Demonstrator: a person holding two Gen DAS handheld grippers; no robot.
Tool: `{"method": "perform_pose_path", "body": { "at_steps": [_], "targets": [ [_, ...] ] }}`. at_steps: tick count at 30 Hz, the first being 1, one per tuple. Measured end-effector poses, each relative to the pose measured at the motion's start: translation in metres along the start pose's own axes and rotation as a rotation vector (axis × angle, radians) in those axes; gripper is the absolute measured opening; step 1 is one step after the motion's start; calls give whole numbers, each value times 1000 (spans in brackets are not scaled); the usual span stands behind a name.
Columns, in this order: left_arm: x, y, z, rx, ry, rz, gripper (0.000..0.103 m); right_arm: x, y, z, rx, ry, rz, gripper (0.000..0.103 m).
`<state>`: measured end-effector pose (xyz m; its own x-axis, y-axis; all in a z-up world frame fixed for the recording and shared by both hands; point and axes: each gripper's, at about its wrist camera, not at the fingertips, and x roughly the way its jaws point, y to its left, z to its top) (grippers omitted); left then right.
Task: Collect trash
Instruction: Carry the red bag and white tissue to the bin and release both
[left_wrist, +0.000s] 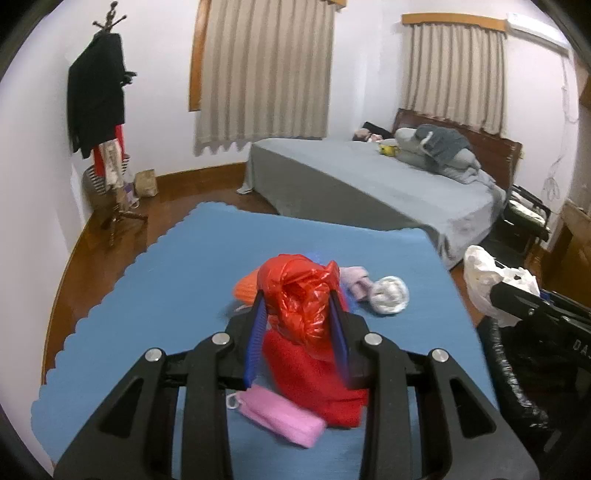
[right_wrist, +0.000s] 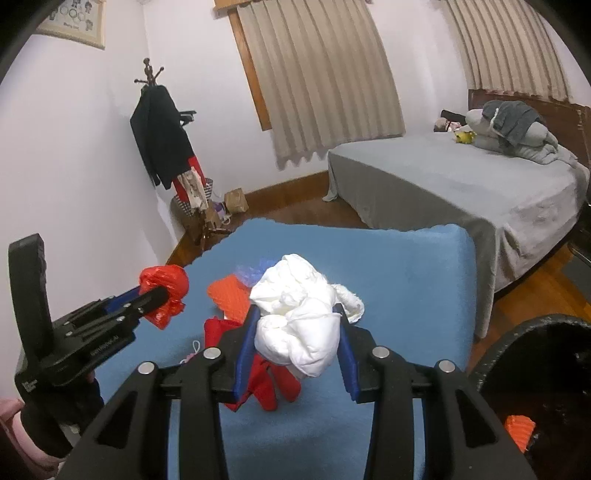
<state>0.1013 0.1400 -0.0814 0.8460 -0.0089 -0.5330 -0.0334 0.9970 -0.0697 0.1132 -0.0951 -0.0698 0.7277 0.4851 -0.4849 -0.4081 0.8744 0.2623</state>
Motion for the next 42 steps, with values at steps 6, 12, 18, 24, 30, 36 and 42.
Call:
{"method": "perform_pose_path", "body": {
  "at_steps": [6,12,18,24,30,36,42],
  "targets": [
    [-9,-27,4,30,-15,-53,31,-18,-9,-2,16,-17,-24,40],
    [-11,-55,1,56,-12,-113,31,-42,-25,-6,36,-36,-76,40],
    [-13,-96,-5,102,-11,-210,31,-72,-52,-16,72,-45,-159,40],
    [-14,-141,-16,151,-3,-301,31,-100,-89,-31,126,-44,-264,40],
    [-9,-182,-25,205,16,-386,31,-125,-121,-45,176,-45,-360,40],
    [1,-226,-33,256,46,-471,31,-144,-149,-60,222,-45,-433,40],
    [12,-254,-37,286,66,-534,31,-160,-170,-73,255,-47,-477,41]
  ]
}}
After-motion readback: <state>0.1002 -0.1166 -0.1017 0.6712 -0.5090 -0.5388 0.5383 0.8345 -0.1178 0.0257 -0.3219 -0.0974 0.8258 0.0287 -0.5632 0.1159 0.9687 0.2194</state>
